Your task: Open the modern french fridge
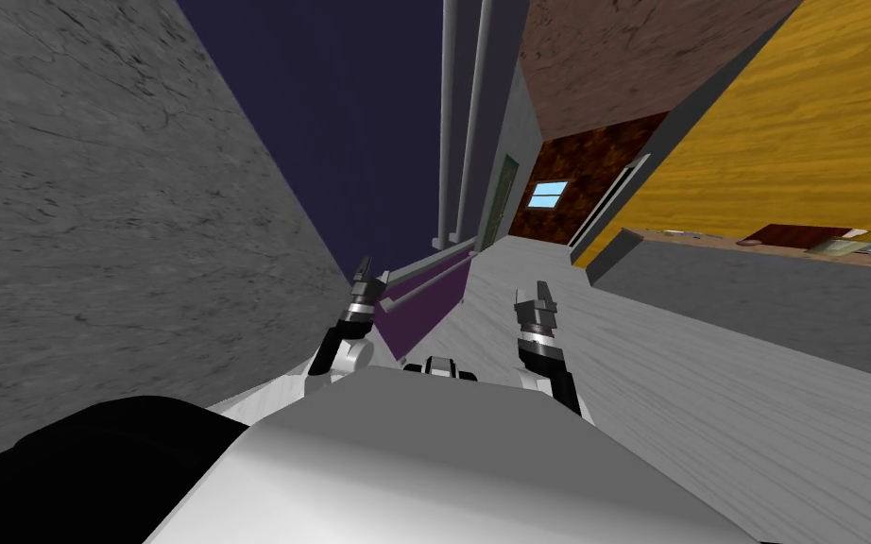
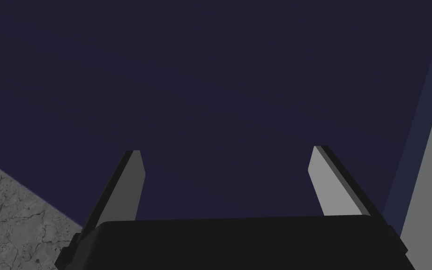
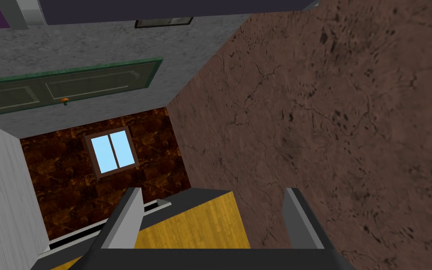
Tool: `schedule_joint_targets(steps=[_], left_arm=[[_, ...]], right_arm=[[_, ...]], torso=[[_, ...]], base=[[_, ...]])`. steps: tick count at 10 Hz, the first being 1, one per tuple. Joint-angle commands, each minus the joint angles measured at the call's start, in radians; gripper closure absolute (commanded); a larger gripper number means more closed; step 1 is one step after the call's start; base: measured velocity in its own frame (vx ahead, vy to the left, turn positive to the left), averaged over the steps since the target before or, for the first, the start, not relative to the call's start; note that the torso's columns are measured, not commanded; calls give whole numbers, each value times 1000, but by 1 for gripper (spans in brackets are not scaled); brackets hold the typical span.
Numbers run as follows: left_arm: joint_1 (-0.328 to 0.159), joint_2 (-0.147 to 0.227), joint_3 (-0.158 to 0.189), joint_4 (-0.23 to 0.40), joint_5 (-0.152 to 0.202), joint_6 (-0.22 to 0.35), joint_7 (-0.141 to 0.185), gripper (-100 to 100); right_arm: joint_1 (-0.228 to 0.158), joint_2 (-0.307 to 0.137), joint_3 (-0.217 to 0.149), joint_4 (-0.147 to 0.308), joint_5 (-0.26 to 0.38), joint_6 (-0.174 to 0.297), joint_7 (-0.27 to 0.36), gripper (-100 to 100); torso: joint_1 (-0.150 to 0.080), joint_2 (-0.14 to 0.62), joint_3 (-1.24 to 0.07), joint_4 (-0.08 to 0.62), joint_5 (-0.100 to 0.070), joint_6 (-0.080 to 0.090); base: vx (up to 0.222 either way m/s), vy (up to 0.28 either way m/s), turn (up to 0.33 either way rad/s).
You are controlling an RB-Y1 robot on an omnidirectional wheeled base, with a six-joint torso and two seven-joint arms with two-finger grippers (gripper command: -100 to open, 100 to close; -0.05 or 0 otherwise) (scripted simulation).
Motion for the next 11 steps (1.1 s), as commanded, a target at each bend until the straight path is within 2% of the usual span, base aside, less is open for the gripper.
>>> schedule_joint_targets(steps=[1, 2, 3, 5, 6, 9, 10, 11], left_arm=[[-8, 11, 3, -16, 32, 75, 11, -100], [-12, 14, 3, -23, 47, 104, 16, -100], [-12, 14, 3, -23, 47, 114, 16, -100], [-19, 17, 4, -36, 76, 178, 26, -100], [-19, 17, 4, -36, 76, 184, 26, -100], [-29, 15, 5, -53, 121, 279, 40, -100], [-29, 15, 5, -53, 121, 292, 40, -100], [-32, 13, 5, -57, 136, 329, 45, -100]], right_arm=[[0, 0, 0, 0, 0, 0, 0, 0], [0, 0, 0, 0, 0, 0, 0, 0], [0, 0, 0, 0, 0, 0, 0, 0], [0, 0, 0, 0, 0, 0, 0, 0], [0, 0, 0, 0, 0, 0, 0, 0], [0, 0, 0, 0, 0, 0, 0, 0], [0, 0, 0, 0, 0, 0, 0, 0], [0, 0, 0, 0, 0, 0, 0, 0]], torso=[[0, 1, 0, 0, 0, 0], [-1, -1, 0, 0, 0, 0], [-2, -2, -1, -1, 0, 0], [2, 1, 1, 0, 1, 0], [0, -1, 0, 0, 0, 0], [-1, -1, 0, 0, 0, 0], [-1, -1, -1, 0, 0, 0], [0, 0, 0, 0, 0, 0]], base=[[101, -69, 48], [129, -91, 44], [87, -62, 14], [99, -53, 31], [85, -51, 23], [94, -58, 44], [81, -62, 13], [71, -62, 32]])
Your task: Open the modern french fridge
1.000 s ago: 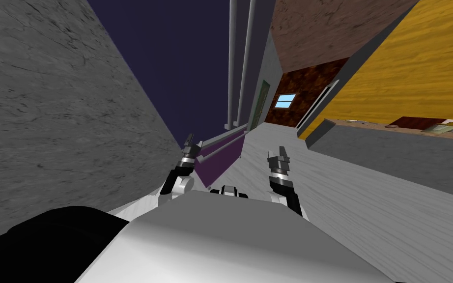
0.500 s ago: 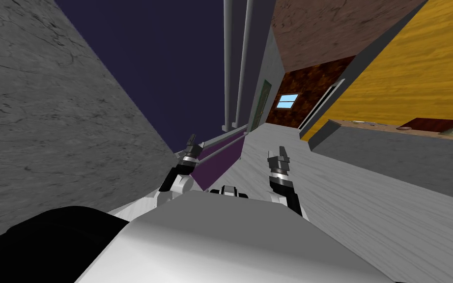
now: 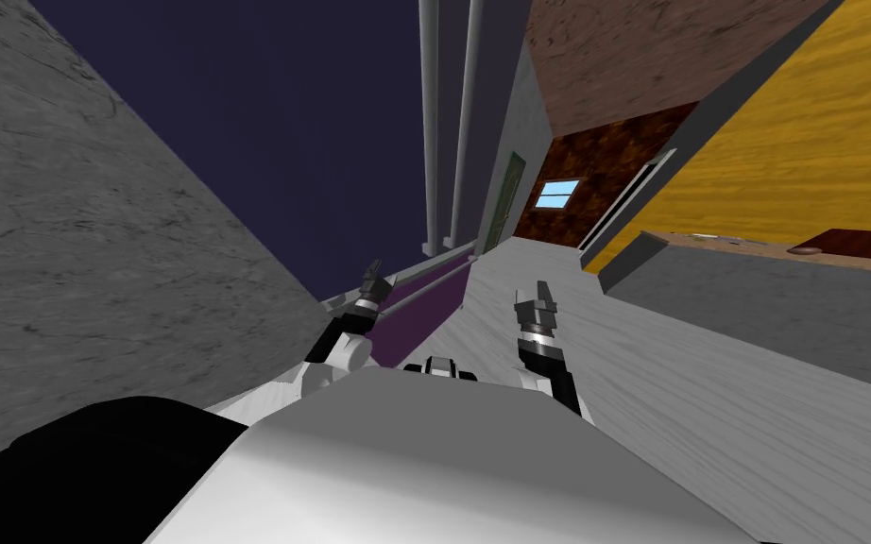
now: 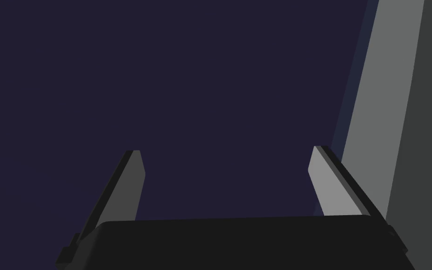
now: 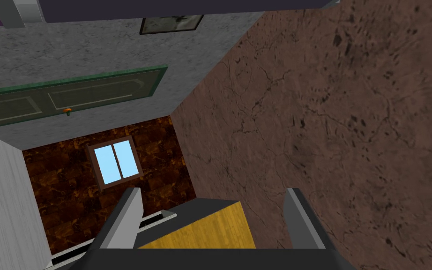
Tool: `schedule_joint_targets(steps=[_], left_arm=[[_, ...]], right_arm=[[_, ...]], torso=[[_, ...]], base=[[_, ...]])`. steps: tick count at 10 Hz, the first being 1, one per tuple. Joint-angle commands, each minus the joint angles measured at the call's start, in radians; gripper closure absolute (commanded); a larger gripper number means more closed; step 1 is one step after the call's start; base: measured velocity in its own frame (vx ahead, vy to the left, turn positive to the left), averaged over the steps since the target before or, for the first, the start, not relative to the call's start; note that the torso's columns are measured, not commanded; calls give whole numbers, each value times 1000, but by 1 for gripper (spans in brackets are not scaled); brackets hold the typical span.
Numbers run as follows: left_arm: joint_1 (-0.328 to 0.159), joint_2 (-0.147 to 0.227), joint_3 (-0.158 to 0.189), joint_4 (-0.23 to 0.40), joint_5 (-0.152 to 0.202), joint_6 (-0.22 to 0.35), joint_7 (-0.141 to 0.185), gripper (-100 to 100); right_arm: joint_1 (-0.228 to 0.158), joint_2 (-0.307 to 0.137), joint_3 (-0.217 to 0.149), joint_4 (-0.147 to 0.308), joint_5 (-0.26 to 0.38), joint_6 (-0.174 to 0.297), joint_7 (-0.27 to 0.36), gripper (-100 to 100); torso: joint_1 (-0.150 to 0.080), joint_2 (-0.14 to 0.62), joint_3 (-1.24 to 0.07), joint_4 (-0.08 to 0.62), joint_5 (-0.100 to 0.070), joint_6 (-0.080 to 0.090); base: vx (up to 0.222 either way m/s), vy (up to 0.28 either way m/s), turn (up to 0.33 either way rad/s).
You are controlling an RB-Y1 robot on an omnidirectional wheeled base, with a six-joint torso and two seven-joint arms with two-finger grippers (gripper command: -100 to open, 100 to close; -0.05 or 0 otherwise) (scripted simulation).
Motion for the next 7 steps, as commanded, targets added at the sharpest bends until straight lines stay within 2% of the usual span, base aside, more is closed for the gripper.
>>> schedule_joint_targets(steps=[1, 7], left_arm=[[-6, -5, 1, -10, 34, 79, 11, -100], [-20, -26, 2, -27, 96, 232, 31, -100]], right_arm=[[0, 0, 0, 0, 0, 0, 0, 0], [0, 0, 0, 0, 0, 0, 0, 0]], torso=[[0, 1, 1, 0, 0, 0], [0, 1, 1, 0, 0, 0]], base=[[121, -85, 40], [96, -60, 33]])
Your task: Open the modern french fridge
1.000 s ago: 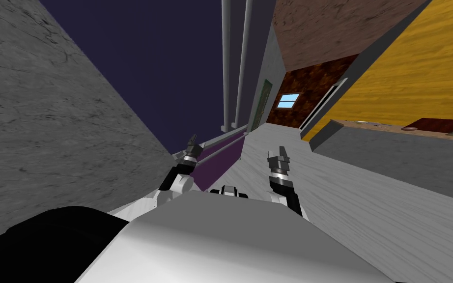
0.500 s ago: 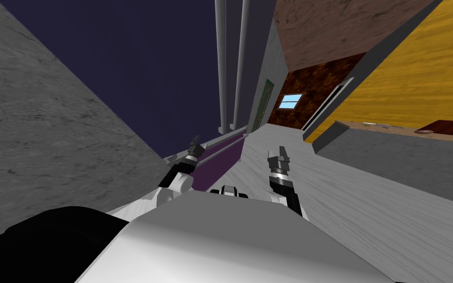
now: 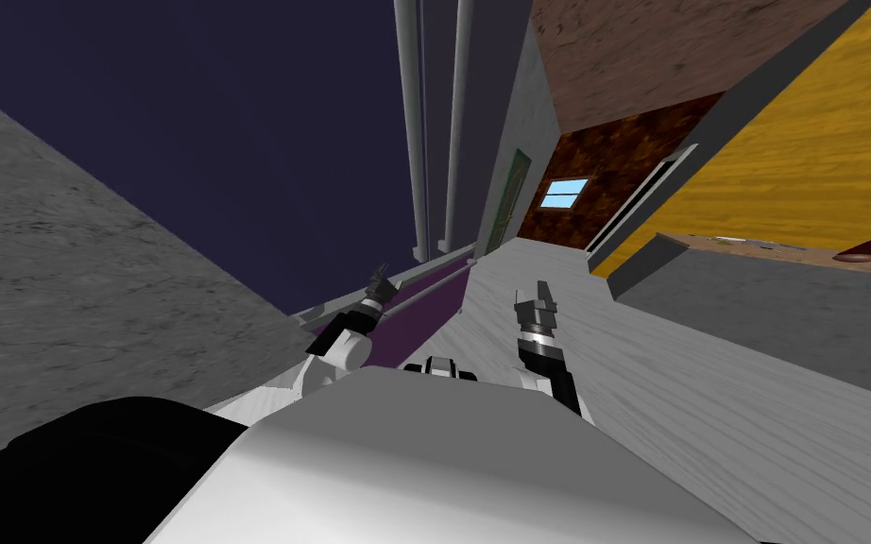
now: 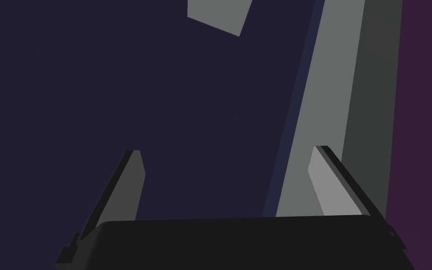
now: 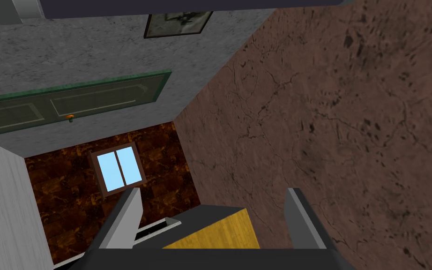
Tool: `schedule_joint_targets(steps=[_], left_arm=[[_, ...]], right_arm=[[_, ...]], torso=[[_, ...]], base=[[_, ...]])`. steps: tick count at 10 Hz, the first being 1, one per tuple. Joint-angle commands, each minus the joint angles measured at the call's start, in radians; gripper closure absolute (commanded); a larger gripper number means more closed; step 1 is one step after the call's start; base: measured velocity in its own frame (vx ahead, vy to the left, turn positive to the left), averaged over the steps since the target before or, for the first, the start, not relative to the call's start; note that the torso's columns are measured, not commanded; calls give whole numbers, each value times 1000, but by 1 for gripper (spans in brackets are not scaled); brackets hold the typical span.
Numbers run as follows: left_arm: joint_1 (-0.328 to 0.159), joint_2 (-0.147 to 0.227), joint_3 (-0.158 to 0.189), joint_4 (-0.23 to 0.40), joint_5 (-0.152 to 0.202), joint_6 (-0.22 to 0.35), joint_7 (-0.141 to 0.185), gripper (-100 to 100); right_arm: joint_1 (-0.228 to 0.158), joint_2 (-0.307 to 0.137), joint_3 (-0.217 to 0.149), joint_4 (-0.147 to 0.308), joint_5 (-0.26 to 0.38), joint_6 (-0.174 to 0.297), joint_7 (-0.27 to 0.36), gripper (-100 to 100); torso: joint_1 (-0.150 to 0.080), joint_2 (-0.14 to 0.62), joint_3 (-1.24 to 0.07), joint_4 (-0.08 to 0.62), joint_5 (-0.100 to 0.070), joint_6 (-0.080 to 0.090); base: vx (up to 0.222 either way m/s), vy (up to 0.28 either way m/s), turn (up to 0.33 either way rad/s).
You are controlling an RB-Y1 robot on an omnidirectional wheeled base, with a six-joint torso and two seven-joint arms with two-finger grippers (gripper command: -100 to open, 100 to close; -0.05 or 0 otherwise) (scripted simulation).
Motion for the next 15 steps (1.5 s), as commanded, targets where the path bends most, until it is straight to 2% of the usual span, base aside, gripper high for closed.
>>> schedule_joint_targets(steps=[1, 3, 4, 6, 8, 10, 12, 13, 14, 15], left_arm=[[-8, -13, 1, -9, 33, 75, 11, -100], [-14, -29, 2, -24, 61, 135, 20, -100], [-14, -29, 2, -24, 61, 145, 20, -100], [-19, -53, 2, -46, 86, 203, 28, -100], [-24, -91, 3, -73, 107, 252, 35, -100], [-27, -146, 3, -106, 123, 290, 40, -100], [-30, -207, 3, -139, 132, 312, 43, -100], [-30, -226, 3, -149, 133, 316, 43, -100], [-32, -216, 2, -135, 127, 312, 41, -100], [-22, -222, 8, -164, 130, 335, 48, -100]], right_arm=[[0, 0, 0, 0, 0, 0, 0, 0], [0, 0, 0, 0, 0, 0, 0, 0], [0, 0, 0, 0, 0, 0, 0, 0], [0, 0, 0, 0, 0, 0, 0, 0], [0, 0, 0, 0, 0, 0, 0, 0], [0, 0, 0, 0, 0, 0, 0, 0], [0, 0, 0, 0, 0, 0, 0, 0], [0, 0, 0, 0, 0, 0, 0, 0], [0, 0, 0, 0, 0, 0, 0, 0], [0, 0, 0, 0, 0, 0, 0, 0]], torso=[[1, -1, 0, 0, 0, 0], [-2, -4, -2, -1, 0, 0], [-1, -4, -2, -1, 0, 0], [2, 1, 1, 0, 1, 0], [-1, -3, -1, -1, 0, 0], [1, -2, -1, -1, 0, 0], [0, 0, 0, 1, 0, 1], [-1, -1, -1, 1, -1, 2], [-2, -2, -2, 0, -1, 2], [-2, -2, -2, 0, -1, 1]], base=[[103, -57, 51], [123, -94, 42], [82, -55, 13], [71, -53, 31], [103, -71, 33], [82, -47, 28], [42, -34, 25], [16, -16, 2], [0, 0, 0], [84, -11, 16]])
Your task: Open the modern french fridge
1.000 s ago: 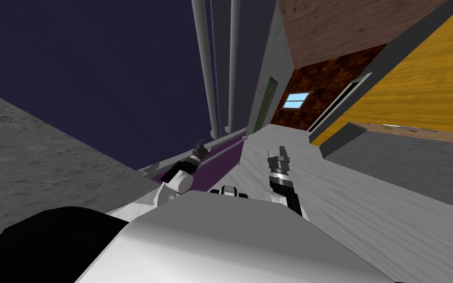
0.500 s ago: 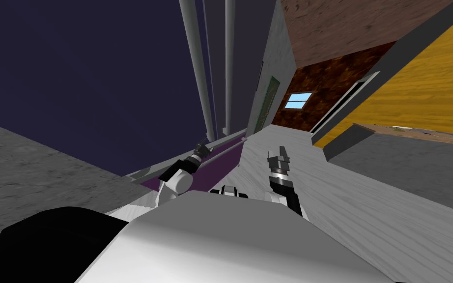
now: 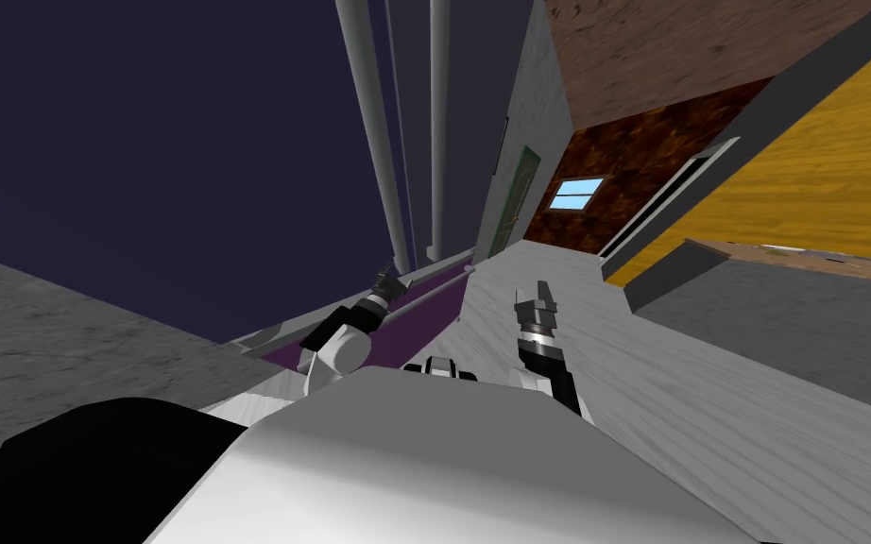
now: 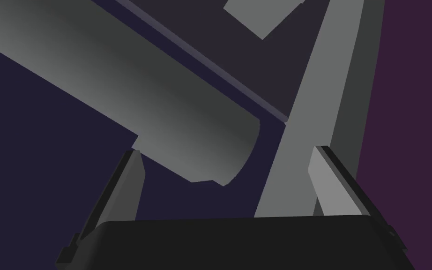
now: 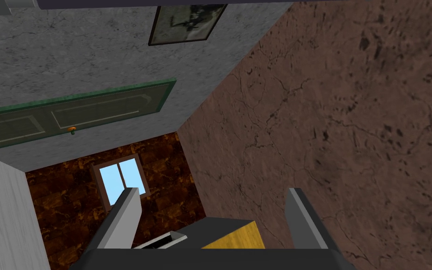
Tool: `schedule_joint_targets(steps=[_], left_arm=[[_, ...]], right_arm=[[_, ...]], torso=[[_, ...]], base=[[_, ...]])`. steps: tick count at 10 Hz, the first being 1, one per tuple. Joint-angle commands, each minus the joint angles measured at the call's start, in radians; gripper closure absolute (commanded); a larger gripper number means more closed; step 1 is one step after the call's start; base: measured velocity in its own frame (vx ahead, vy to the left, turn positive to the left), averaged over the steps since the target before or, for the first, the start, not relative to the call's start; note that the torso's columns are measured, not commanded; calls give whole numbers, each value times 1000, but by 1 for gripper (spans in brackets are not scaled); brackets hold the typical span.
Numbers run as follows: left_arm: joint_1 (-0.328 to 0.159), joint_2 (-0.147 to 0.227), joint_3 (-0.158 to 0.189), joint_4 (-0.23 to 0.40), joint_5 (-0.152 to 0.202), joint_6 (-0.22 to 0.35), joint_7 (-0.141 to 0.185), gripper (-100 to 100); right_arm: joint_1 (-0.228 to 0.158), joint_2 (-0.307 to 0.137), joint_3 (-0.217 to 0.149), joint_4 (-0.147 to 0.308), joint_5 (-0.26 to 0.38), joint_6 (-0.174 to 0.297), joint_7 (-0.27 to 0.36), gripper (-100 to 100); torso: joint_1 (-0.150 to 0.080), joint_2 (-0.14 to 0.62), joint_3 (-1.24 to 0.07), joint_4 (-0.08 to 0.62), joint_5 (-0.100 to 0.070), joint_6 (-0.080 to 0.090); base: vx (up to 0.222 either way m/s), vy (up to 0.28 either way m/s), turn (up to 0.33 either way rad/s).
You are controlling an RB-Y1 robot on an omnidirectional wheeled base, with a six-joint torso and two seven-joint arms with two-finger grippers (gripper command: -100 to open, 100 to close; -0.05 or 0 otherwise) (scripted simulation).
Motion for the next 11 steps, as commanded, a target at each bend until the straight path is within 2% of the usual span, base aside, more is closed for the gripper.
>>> schedule_joint_targets(steps=[1, 2, 3, 4, 5, 7, 9, 10, 11], left_arm=[[14, -6, 9, -43, 4, 32, 9, -100], [10, -3, 10, -31, 4, 22, 7, -100], [2, -1, 1, -5, 0, 4, 1, 100], [1, -1, 9, -24, 4, 7, 5, 100], [-53, 3, 12, 24, -28, -49, 39, 100], [-111, 3, 12, 81, -28, -49, 39, 100], [-125, 3, 12, 129, -28, -49, 39, 100], [-174, 7, 13, 164, -60, -95, 74, 100], [-202, 7, 13, 188, -60, -95, 74, 100]], right_arm=[[0, 0, 0, 0, 0, 0, 0, 0], [0, 0, 0, 0, 0, 0, 0, 0], [0, 0, 0, 0, 0, 0, 0, 0], [0, 0, 0, 0, 0, 0, 0, 0], [0, 0, 0, 0, 0, 0, 0, 0], [0, 0, 0, 0, 0, 0, 0, 0], [0, 0, 0, 0, 0, 0, 0, 0], [0, 0, 0, 0, 0, 0, 0, 0], [0, 0, 0, 0, 0, 0, 0, 0]], torso=[[0, -4, -2, -1, 0, -1], [0, -6, -4, -2, 0, 0], [0, -5, -4, -3, 1, 2], [0, -2, 0, -5, 2, 3], [0, -4, 0, -6, 2, 1], [9, 3, 2, 0, 4, -4], [9, -4, -2, -2, 4, -7], [8, -8, -4, -6, 5, -5], [9, 0, 0, -5, 5, -1]], base=[[132, -24, 22], [49, -9, 35], [-80, -1, -19], [-50, 7, 3], [-182, 105, -160], [-152, 88, -86], [-6, -2, 30], [-153, 56, -141], [-199, 102, -123]])
